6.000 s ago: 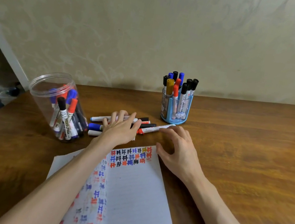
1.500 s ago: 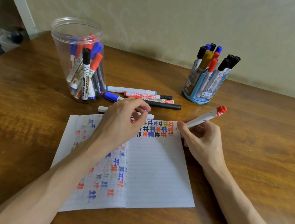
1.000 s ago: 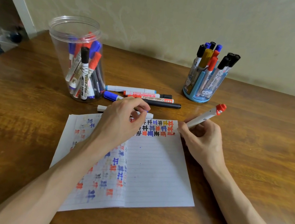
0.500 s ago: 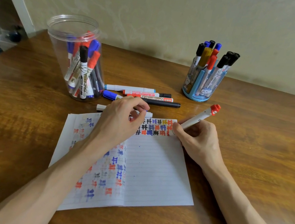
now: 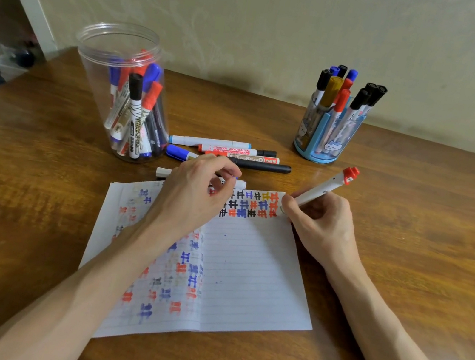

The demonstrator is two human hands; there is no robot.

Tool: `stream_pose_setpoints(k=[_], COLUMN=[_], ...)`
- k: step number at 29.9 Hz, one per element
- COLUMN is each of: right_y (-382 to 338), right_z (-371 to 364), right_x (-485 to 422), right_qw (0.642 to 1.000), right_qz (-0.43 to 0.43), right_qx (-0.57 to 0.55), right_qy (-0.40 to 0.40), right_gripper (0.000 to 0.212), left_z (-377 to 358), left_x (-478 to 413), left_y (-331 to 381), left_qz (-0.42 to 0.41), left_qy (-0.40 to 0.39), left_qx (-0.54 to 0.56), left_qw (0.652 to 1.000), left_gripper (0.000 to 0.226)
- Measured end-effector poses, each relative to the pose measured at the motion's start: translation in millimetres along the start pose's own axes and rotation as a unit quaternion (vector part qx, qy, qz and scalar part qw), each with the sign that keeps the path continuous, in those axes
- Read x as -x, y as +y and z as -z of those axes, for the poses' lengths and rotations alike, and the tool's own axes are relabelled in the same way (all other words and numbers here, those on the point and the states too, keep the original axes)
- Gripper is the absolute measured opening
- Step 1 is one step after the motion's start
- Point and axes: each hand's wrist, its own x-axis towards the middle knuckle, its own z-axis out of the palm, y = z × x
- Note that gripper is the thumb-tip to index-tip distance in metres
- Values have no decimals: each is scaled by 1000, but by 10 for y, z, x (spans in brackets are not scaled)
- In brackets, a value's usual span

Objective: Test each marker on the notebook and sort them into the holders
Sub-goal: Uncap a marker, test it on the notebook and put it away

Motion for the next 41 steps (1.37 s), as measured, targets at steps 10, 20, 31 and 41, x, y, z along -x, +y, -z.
stream_pose_setpoints(k=[10, 20, 31, 41], right_y=[20, -19, -118, -249], right_z=[3, 6, 53, 111], right_x=[-19, -5, 47, 84], right_qw=[999, 1000, 993, 976], right_qz=[-30, -7, -1, -46], right_qx=[-13, 23, -115, -210], right_qy=[29, -3, 34, -28], right_gripper=[16, 12, 25, 92], left_z=[-4, -8, -19, -27], left_x=[2, -2, -1, -3], left_y=[-8, -8, -14, -36], left_qz=[1, 4, 4, -6], left_qy=[-1, -4, -3, 4], left_qx=[-4, -5, -5, -4], left_qw=[1000, 1000, 1000, 1000], left_gripper=[15, 16, 15, 14])
